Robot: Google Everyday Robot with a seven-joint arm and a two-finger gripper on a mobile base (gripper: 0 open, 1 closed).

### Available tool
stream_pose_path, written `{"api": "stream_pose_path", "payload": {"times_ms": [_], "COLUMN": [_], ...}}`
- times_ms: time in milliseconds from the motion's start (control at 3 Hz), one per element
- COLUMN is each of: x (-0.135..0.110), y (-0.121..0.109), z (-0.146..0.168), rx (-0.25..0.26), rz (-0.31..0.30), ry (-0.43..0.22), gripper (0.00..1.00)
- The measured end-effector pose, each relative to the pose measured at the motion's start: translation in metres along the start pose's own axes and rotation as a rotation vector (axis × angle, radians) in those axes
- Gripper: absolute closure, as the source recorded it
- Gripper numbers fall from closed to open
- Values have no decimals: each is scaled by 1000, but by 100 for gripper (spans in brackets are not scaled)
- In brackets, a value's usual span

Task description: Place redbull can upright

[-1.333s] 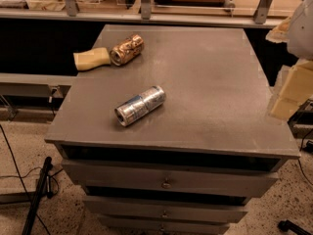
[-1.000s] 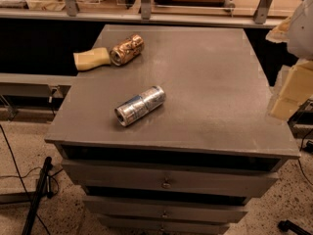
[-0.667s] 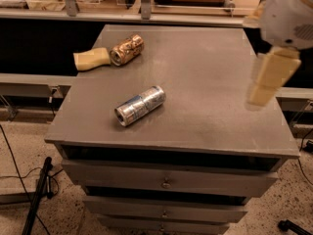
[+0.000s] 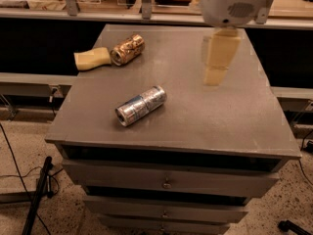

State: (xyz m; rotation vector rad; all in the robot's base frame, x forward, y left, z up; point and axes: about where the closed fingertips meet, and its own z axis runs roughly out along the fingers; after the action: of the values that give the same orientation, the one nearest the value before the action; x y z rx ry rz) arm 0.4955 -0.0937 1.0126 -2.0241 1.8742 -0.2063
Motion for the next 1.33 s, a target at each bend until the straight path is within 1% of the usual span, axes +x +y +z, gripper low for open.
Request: {"api": "stream_pose_path", "payload": {"times_ms": [333, 667, 1000, 1333], "x": [-14, -28, -43, -54], "y": [-4, 4, 23, 57], "z": [1, 15, 36, 81], "rx": [-22, -81, -161, -259], "rz": [-26, -100, -299, -558], "ry": [-9, -40, -59, -39], "gripper": [0, 0, 0, 0]}}
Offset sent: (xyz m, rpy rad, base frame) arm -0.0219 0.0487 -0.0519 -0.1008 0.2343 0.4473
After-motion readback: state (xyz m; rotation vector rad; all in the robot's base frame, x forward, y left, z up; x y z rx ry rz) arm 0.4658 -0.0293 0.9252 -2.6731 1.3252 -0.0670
